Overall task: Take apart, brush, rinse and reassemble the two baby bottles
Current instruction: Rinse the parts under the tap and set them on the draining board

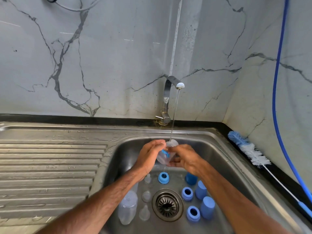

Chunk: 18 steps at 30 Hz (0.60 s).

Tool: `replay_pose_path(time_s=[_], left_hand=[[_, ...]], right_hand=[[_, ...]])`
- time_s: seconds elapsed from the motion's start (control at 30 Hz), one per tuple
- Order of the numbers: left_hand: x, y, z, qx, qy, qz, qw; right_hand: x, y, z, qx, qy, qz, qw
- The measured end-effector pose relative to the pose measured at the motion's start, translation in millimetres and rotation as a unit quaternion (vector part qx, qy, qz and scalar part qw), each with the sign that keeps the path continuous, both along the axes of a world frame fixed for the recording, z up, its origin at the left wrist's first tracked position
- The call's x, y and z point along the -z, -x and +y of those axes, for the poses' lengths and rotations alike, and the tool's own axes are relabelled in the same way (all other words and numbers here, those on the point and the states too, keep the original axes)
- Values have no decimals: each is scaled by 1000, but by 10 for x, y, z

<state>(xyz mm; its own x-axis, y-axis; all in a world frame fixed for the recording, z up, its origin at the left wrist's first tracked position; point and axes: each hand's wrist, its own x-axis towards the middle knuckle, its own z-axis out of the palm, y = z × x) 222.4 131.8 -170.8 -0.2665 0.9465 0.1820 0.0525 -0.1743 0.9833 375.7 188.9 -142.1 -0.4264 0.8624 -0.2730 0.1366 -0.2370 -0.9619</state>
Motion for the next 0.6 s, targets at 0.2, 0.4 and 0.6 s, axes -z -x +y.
replay_pose_path(time_s=[0.2,0.4,0.6], left_hand=[[41,-4,-28,-33,39,22,998],[49,-18,-35,-37,51,29,998],[68,-16,-8,-31,62,22,997]], right_hand=[[-26,77,-91,61,-334,-181,923],[-7,68,-139,61,-397,-207,892],[-24,38,-121,79,-398,-203,891]])
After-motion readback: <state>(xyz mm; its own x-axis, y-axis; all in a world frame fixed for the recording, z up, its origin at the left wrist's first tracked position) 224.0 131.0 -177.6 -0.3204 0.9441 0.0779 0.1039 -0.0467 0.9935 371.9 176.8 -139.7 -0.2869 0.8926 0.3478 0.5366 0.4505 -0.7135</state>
